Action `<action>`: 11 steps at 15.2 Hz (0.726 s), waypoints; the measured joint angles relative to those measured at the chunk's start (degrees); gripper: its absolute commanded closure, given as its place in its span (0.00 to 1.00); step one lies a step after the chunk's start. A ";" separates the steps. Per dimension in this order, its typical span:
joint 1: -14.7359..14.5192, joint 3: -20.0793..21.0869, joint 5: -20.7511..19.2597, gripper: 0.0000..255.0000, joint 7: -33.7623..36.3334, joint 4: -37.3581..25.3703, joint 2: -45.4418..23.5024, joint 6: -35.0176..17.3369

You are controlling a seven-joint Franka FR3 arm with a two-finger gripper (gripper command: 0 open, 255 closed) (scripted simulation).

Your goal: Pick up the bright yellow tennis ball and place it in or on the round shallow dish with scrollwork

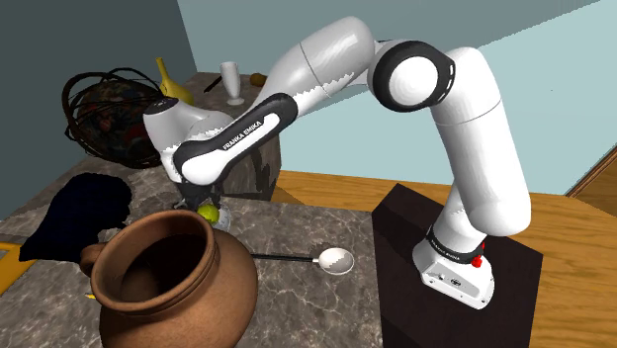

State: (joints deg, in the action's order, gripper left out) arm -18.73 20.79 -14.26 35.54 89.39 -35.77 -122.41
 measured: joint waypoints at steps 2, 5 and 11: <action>-0.09 -0.13 -0.20 1.00 0.13 0.20 -0.50 -0.67; -0.09 -0.16 -0.24 1.00 0.13 0.25 -0.62 -0.86; -0.08 -0.17 -0.24 0.00 0.12 0.27 -0.61 -0.89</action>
State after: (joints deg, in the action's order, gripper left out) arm -18.81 20.62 -14.50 35.66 89.65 -36.39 -123.30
